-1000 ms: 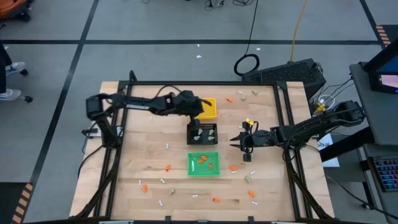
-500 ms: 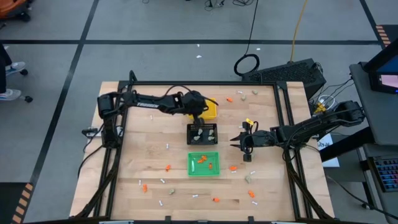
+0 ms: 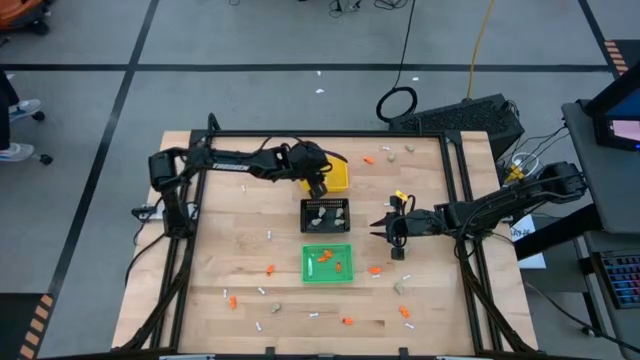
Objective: Sort Halloween decoration
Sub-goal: Put the orange skeleton toy into the green basket
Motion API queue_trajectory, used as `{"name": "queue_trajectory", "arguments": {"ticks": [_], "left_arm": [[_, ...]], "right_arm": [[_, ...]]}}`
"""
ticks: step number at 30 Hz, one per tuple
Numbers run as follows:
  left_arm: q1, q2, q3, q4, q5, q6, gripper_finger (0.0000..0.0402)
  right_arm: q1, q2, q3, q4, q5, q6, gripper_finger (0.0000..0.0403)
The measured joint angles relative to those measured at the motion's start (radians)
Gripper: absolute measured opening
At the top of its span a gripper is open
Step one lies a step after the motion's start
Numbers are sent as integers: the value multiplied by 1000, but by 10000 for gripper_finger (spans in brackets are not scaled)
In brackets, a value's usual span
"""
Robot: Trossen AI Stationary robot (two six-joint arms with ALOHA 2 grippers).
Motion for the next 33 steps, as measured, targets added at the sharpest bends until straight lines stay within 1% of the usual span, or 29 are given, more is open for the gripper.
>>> {"name": "queue_trajectory", "arguments": {"ticks": [3, 6, 8, 12, 19, 24, 30, 33], "left_arm": [[-4, -51, 0, -51, -3, -16, 168], [-4, -103, 0, -136, -11, -19, 169], [-3, -133, 0, -192, -28, -54, 169], [6, -175, 0, -299, -29, -92, 169], [30, -190, 0, -447, -73, -93, 169], [65, -190, 0, -558, -21, -78, 169], [111, -190, 0, -682, -13, -13, 169], [137, -190, -3, -705, -13, 48, 169]], "right_arm": [[0, 0, 0, -2, 0, 0, 86], [0, 0, 0, -2, 0, 0, 86], [0, 0, 0, -2, 0, 0, 86], [0, 0, 0, -6, 0, 0, 86], [0, 0, 0, -11, 0, 0, 86], [0, 0, 0, -10, 0, 0, 86], [0, 0, 0, -10, 0, 1, 86], [0, 0, 0, -10, 0, 2, 86]]}}
